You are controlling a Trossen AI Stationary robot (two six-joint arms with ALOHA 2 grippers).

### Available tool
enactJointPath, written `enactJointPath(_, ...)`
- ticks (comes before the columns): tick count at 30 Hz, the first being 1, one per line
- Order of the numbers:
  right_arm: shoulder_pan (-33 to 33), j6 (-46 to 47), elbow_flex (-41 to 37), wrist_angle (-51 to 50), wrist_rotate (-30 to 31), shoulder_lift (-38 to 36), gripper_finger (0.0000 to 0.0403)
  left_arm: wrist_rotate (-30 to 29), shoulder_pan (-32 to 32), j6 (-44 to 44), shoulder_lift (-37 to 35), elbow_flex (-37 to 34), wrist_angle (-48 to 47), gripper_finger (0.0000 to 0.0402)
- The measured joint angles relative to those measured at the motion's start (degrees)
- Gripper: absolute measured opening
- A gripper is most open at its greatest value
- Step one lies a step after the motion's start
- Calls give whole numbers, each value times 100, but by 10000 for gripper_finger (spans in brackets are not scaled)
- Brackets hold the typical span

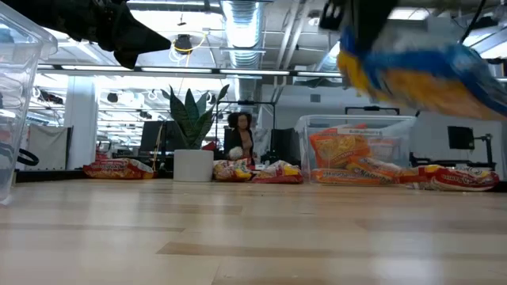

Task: Sort Maruchan noodles
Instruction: Put the blue noodle pack into the bottom right transparent bin

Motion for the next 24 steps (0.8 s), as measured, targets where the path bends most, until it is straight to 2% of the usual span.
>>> enactJointPath(7,353,1266,538,-1327,673,-1171,5,0,-1,0,1,0,-33,0)
enactJointPath(14,1157,3412,549,-1966,880,-2352,6,0,0,-1,-2,0,-24,0)
enactJointPath(19,1883,5088,437,-2455,888,-2621,6,0,0,-4,1,0,2,0)
enactJointPath(24,2536,5939,67,-2287,882,-2449,7,0,-1,-17,-1,0,1,0)
